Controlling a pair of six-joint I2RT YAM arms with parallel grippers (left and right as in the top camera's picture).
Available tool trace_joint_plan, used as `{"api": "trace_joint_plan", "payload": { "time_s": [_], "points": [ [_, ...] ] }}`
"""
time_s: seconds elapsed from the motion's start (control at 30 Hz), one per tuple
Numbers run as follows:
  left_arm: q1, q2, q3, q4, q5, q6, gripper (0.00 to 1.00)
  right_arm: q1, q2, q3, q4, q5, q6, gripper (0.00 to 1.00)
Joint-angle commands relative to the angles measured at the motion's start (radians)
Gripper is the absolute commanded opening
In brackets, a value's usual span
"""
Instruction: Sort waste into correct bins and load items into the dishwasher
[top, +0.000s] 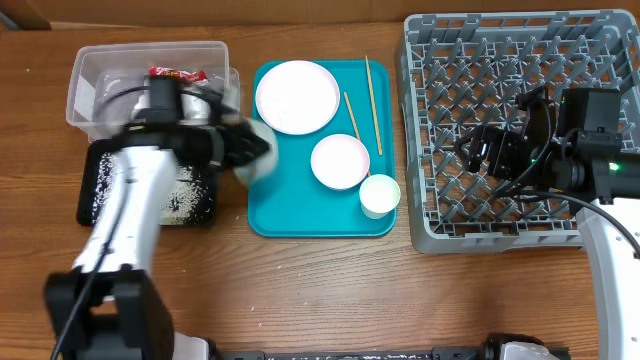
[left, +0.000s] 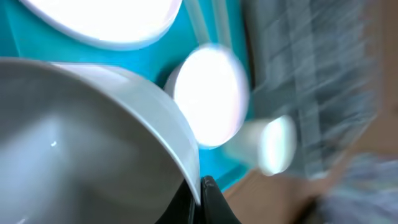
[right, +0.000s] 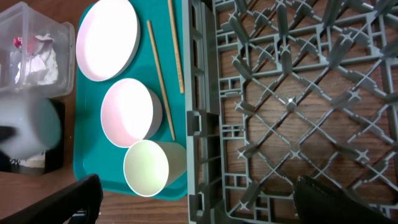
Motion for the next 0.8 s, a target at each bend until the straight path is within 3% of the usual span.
{"api": "trace_joint_plan", "payload": {
  "time_s": [0.0,0.13,0.3,0.37,0.43,0.5,0.67,0.77],
  "points": [
    [-0.148,0.053,0.002,-0.038,-0.409,0.039,0.04,-0.002,-0.004,0.020,0.000,-0.010,0.004,1.00],
    [-0.278,0.109,0.002,-0.050,-0.521,0.041,0.04,-0.002,-0.004,0.020,0.000,-0.010,0.003,1.00],
    [-0.368,0.164,0.002,-0.055,-0.534,0.041,0.04,-0.002,-0.004,0.019,-0.001,-0.010,0.003,1.00],
    [-0.389,0.175,0.002,-0.056,-0.536,0.041,0.20,-0.002,-0.004,0.017,-0.001,-0.010,0.004,1.00],
    [-0.403,0.175,0.004,-0.056,-0.536,0.042,0.49,-0.002,-0.004,0.013,0.000,-0.010,0.003,1.00],
    [-0.405,0.174,0.026,-0.080,-0.535,0.042,0.66,-0.002,-0.002,0.013,-0.001,-0.010,0.003,1.00],
    [-0.404,0.174,0.207,-0.232,-0.494,0.090,0.79,-0.002,0.002,0.013,0.002,-0.010,0.003,1.00],
    [-0.410,0.174,0.310,-0.246,-0.433,0.167,0.87,-0.002,0.004,0.013,0.007,-0.010,0.004,1.00]
  ]
}}
